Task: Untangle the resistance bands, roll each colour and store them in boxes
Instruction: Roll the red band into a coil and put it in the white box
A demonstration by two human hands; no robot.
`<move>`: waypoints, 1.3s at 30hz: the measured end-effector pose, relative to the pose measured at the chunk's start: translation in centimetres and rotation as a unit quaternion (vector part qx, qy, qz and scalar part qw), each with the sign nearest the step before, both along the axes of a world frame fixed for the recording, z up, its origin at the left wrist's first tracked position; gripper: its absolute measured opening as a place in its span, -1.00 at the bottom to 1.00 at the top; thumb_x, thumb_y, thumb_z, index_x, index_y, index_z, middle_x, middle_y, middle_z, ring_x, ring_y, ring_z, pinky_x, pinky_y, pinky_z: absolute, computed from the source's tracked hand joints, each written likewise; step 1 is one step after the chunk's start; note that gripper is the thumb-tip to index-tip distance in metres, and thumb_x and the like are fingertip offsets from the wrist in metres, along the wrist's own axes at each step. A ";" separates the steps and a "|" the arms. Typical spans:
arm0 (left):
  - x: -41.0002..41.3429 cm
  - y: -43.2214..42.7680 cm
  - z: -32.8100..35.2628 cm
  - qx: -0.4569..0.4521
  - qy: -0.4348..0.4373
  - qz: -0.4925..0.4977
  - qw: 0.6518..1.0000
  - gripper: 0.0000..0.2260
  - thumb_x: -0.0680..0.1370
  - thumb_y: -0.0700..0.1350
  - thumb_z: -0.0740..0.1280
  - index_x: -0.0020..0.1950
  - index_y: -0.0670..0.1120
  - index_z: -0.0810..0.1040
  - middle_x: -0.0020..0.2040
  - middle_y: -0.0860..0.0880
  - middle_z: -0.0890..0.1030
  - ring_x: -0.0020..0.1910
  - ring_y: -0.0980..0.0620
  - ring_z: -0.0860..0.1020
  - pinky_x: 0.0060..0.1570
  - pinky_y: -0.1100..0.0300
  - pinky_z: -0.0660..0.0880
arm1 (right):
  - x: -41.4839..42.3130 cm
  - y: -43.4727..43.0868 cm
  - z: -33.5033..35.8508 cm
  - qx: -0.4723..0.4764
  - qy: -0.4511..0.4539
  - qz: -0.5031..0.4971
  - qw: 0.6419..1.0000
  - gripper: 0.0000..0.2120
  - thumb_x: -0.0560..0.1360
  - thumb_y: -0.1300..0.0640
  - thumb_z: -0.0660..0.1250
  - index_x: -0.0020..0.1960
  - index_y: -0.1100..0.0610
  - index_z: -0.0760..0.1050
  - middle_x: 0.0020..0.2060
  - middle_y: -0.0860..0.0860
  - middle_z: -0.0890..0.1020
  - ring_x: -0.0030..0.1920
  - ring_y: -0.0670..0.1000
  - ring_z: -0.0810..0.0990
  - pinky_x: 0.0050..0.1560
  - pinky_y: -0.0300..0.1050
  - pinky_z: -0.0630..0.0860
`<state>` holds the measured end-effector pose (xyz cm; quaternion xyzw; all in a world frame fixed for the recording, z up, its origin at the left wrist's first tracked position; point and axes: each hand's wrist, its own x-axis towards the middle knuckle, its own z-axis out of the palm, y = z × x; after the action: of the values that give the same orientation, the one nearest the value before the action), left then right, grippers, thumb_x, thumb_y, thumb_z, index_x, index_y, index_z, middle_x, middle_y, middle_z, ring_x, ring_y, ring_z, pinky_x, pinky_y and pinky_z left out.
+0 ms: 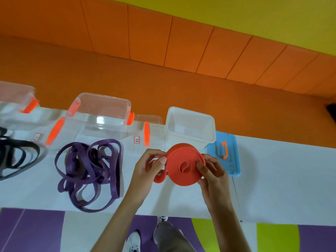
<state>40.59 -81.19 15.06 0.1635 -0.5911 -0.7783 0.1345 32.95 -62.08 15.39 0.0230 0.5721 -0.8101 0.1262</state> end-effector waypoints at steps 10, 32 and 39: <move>-12.0 1.8 -0.5 -0.009 -0.056 0.016 0.998 -0.70 0.47 0.17 0.51 -0.09 -0.01 0.54 0.02 -0.17 0.65 -0.09 0.02 0.70 -0.15 0.11 0.65 | -10.4 1.0 -1.0 -0.002 -0.059 -0.050 0.997 -0.63 0.31 0.21 0.60 0.11 0.06 0.71 0.10 0.12 0.74 0.11 0.13 0.74 -0.09 0.10 0.70; -24.6 2.8 -6.9 -0.013 -0.133 0.051 0.990 -0.66 0.48 -0.13 0.62 0.20 0.18 0.74 0.23 0.05 0.72 0.21 0.05 0.70 0.24 0.08 0.61 | -21.7 -0.9 -9.4 -0.057 -0.224 -0.128 0.964 -0.77 0.59 0.30 0.40 -0.06 -0.01 0.68 0.18 0.21 0.70 0.23 0.25 0.68 -0.14 0.10 0.69; -28.5 3.4 -8.6 0.065 -0.179 0.176 0.966 -0.76 0.46 -0.12 0.64 0.07 0.10 0.74 0.08 -0.01 0.75 0.14 -0.03 0.72 0.20 -0.05 0.67 | -24.6 -2.4 -10.3 0.003 -0.162 -0.098 0.982 -0.80 0.58 0.22 0.46 0.10 -0.05 0.63 0.18 0.08 0.72 0.27 0.19 0.67 -0.02 0.18 0.70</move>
<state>12.14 -77.84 6.45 0.4100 -0.5156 -0.7372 0.1503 8.31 -64.49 5.07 0.2097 0.5416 -0.8024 0.1373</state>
